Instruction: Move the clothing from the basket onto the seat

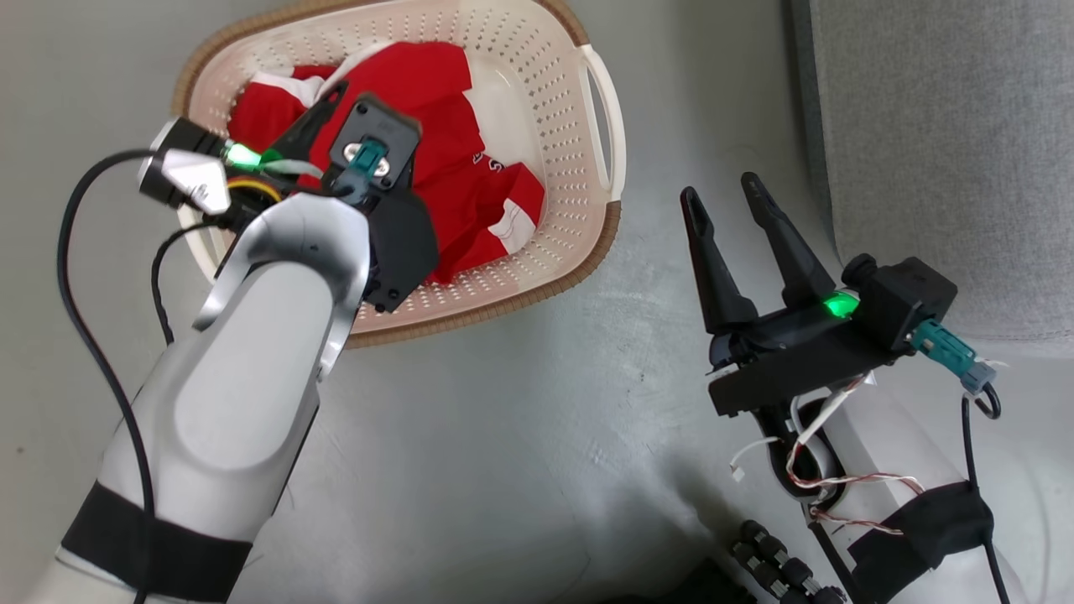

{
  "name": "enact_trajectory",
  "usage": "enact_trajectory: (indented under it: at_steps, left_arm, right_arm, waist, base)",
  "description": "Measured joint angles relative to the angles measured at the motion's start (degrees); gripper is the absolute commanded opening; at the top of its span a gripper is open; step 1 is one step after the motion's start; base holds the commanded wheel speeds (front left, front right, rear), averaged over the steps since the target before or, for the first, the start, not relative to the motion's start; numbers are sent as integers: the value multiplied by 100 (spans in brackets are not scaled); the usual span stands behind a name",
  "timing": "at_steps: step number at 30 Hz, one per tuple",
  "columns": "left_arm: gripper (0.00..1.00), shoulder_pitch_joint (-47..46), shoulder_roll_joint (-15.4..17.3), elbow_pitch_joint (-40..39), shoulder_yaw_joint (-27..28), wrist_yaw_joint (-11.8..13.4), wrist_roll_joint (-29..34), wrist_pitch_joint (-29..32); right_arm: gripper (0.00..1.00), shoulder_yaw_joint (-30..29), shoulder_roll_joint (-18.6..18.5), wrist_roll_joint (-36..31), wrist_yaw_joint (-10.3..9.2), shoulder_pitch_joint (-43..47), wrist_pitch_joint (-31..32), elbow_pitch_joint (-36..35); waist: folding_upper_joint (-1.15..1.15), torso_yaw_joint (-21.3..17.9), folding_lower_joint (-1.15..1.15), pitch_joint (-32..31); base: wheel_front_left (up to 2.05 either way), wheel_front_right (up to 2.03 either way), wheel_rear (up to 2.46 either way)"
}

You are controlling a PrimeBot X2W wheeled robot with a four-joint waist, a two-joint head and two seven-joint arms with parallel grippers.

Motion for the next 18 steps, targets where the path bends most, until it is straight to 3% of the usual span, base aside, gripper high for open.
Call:
enact_trajectory:
  at_steps: [9,18]
  left_arm:
    - [100,-477,-67,333,-238,-53,325,698]
    - [100,-910,92,749,-234,8,581,1315]
  right_arm:
    - [100,335,-1,265,-172,-100,0,-15]
    - [100,647,-3,547,-320,-333,-1,-93]
  waist:
    - [0,-86,0,279]
    - [0,-210,0,623]
  base:
    - [0,0,0]
    - [0,0,0]
